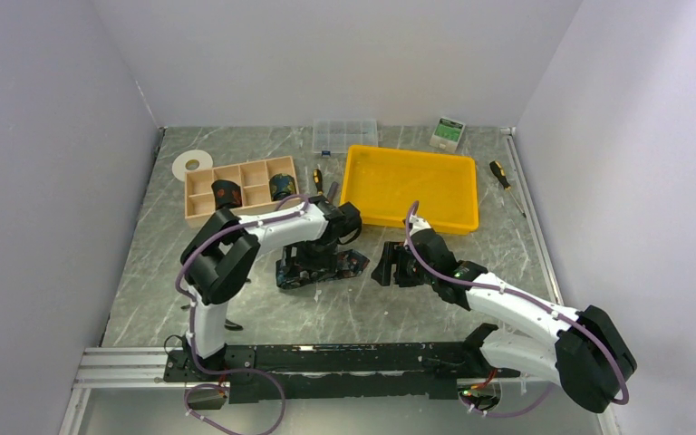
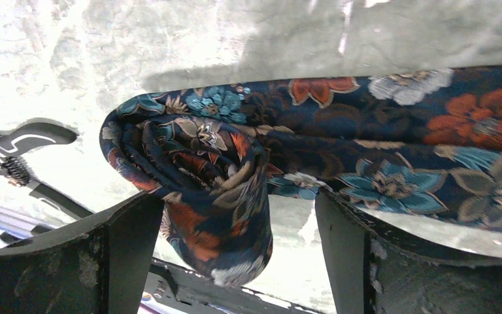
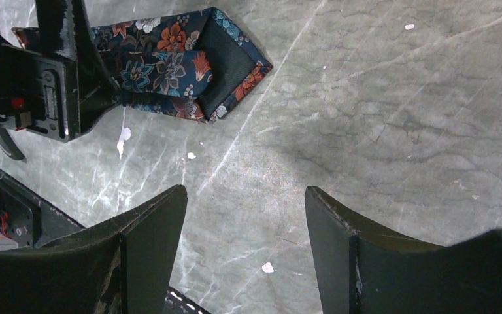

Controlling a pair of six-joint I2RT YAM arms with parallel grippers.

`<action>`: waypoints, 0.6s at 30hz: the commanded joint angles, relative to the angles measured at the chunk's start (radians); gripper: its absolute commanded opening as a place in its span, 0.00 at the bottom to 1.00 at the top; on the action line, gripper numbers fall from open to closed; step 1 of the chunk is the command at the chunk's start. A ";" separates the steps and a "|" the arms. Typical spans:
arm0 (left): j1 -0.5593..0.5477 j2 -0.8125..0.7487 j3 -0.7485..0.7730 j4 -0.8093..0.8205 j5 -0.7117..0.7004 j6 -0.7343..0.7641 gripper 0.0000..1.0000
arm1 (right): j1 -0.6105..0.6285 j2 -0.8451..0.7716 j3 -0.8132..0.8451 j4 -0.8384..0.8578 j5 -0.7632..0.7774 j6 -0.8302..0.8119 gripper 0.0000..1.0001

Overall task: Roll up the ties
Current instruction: Roll the tie at the center of the board.

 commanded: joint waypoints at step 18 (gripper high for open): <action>-0.001 -0.409 -0.140 0.100 -0.005 -0.080 0.93 | 0.007 0.008 0.028 0.097 -0.121 -0.014 0.71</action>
